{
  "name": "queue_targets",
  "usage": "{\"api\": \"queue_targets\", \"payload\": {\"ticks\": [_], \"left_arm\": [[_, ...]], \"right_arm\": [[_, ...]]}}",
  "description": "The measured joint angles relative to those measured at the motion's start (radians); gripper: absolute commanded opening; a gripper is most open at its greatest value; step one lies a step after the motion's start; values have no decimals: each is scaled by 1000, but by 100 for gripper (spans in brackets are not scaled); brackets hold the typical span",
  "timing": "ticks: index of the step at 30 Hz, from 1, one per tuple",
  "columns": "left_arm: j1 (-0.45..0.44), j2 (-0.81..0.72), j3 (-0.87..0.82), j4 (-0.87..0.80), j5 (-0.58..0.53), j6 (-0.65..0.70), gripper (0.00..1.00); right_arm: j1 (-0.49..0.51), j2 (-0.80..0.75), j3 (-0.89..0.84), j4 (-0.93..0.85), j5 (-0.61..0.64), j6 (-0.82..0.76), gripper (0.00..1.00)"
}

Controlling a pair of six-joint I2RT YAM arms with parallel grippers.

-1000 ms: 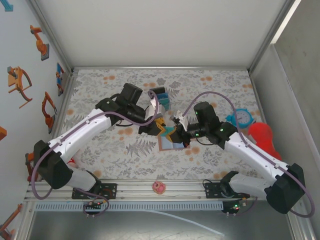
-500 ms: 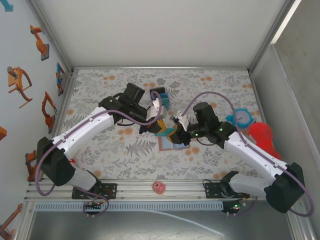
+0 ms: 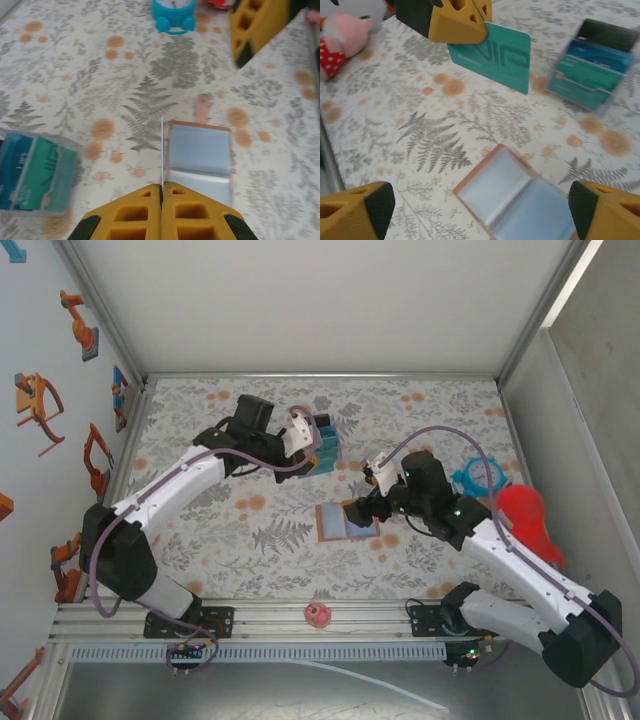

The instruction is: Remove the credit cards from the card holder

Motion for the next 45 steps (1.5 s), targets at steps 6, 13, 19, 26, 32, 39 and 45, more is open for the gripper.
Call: {"api": "queue_targets", "payload": {"ticks": [6, 13, 19, 26, 32, 39, 45], "left_arm": [[41, 187, 52, 97, -23, 28, 0], [92, 372, 180, 174, -31, 57, 0], [104, 473, 291, 177, -22, 101, 0], [105, 557, 373, 143, -5, 156, 0], [105, 597, 403, 113, 8, 178, 0], [105, 624, 412, 82, 11, 195, 0], [105, 638, 413, 67, 11, 193, 35]], "right_arm": [[0, -35, -4, 25, 200, 82, 98], [-1, -47, -4, 34, 386, 160, 97], [-1, -79, -4, 34, 457, 195, 98], [-1, -134, -8, 35, 501, 213, 98], [-1, -148, -18, 40, 516, 224, 98], [-1, -148, -20, 41, 520, 225, 99], [-1, -148, -20, 41, 520, 225, 99]]}}
